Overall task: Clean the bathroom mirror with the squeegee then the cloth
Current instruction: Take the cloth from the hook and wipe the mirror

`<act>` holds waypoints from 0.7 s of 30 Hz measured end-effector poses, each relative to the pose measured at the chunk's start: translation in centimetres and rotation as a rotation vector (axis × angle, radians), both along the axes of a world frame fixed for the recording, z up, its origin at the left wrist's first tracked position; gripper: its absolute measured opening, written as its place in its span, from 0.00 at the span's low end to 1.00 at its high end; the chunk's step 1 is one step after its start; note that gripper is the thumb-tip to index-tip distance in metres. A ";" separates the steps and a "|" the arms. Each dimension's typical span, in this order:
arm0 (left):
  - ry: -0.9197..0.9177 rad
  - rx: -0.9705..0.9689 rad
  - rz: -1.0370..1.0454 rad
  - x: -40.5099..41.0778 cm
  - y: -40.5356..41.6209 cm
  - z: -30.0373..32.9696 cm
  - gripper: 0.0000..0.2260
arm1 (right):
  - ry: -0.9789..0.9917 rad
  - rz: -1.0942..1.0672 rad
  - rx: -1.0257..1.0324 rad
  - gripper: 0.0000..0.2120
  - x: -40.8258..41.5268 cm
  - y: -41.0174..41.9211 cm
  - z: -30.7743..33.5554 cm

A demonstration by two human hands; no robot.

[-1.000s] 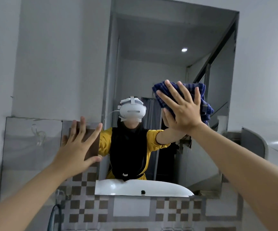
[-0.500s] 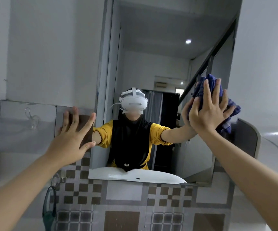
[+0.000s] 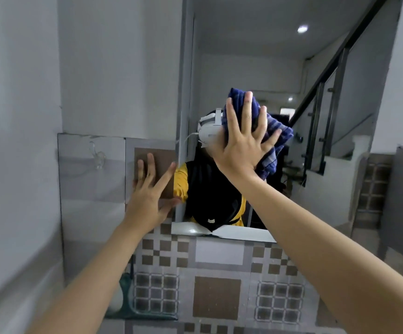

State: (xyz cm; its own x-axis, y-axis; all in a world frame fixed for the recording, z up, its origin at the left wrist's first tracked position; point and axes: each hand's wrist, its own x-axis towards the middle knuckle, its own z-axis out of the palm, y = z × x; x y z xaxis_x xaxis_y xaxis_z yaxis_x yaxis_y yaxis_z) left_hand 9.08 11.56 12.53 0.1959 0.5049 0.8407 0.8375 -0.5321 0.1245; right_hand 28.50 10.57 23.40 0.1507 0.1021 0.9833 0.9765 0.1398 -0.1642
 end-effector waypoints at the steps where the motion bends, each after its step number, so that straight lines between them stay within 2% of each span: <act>1: -0.019 0.005 -0.010 0.0 0.1 -0.1 0.35 | -0.053 -0.007 0.019 0.26 -1.1 0.3 0.0; 7: 0.038 0.050 0.058 -0.2 0.9 -0.9 0.32 | -0.425 -0.008 0.047 0.25 -4.5 1.5 0.0; 14: 0.027 0.068 0.061 -0.2 1.1 -1.1 0.30 | -0.782 -0.053 -0.007 0.26 0.6 0.8 -1.5; 21: 0.061 0.093 0.091 -0.3 1.3 -1.1 0.30 | -0.789 -0.176 0.024 0.26 9.7 -0.5 -2.0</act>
State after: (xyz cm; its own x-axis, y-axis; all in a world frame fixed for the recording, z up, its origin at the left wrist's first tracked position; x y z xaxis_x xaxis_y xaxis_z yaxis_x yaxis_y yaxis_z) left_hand 8.79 12.84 11.41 0.2051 0.4436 0.8724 0.8875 -0.4601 0.0254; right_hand 38.18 10.10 21.43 -0.5767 0.1194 0.8082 0.8114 -0.0321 0.5836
